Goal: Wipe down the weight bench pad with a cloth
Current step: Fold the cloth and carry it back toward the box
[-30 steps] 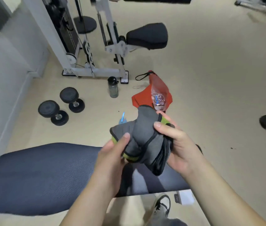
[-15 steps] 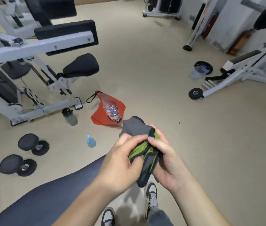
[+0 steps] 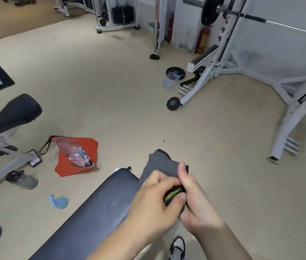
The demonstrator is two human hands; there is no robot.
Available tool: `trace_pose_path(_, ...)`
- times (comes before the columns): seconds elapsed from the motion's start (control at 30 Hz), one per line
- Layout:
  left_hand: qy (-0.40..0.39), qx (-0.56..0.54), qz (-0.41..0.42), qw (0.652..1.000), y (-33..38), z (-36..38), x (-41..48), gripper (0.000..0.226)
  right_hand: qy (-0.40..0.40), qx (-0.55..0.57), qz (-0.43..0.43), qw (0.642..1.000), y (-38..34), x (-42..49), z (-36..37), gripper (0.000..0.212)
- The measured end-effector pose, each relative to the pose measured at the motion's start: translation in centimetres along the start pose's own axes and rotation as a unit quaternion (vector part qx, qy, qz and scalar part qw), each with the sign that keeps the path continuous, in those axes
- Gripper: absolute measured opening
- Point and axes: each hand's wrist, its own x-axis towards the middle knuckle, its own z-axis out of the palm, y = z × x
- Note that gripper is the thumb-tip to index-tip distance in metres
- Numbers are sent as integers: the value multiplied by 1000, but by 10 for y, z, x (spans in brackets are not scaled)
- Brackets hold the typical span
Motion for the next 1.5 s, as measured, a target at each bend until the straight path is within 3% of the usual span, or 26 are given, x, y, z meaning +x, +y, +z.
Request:
trace_pose_path(0.1, -69, -32, 22, 997, 34, 37, 39, 31, 18, 15, -22, 999, -51, 16, -50, 47)
trace_pose_path(0.17, -7, -117, -18, 993, 41, 46, 66, 30, 24, 48, -34, 998, -84, 26, -73, 43)
trace_pose_path(0.23, 73, -127, -69, 987, 36, 51, 94, 32, 12, 48, -42, 998, -114, 33, -86, 38)
trace_pose_path(0.3, 59, -148, -139, 977, 34, 50, 121, 44, 0, 39, -48, 998, -138, 42, -93, 37)
trace_pose_path(0.4, -42, -340, -224, 912, 33, 53, 165, 40, -4, 26, -40, 999, -170, 65, -98, 40)
trace_pose_path(0.47, -66, -411, -243, 876, 36, 56, 194, 35, -1, 15, -40, 999, -192, 86, -101, 40)
trace_pose_path(0.63, -30, -437, -265, 859, 33, 61, 283, 24, 30, -77, -54, 995, -249, 158, -102, 30)
trace_pose_path(0.83, -22, -384, -249, 889, 16, 46, 421, 17, 48, -194, -35, 979, -323, 279, -86, 22)
trace_pose_path(1.0, -48, -370, -248, 894, 13, 14, 510, 34, 31, -275, -42, 960, -379, 362, -60, 29)
trace_pose_path(1.17, -66, -336, -223, 913, 11, -21, 589, 42, 0, -292, -19, 956, -436, 426, -43, 42)
trace_pose_path(1.27, -31, -322, -217, 921, 6, -36, 645, 47, -37, -270, 18, 962, -468, 470, -38, 53)
trace_pose_path(1.4, 31, -310, -223, 924, -4, -53, 734, 53, -82, -213, 80, 970, -511, 538, -20, 34)
trace_pose_path(1.5, 61, -297, -207, 930, -10, -74, 800, 55, -96, -231, 103, 963, -543, 605, -1, 40)
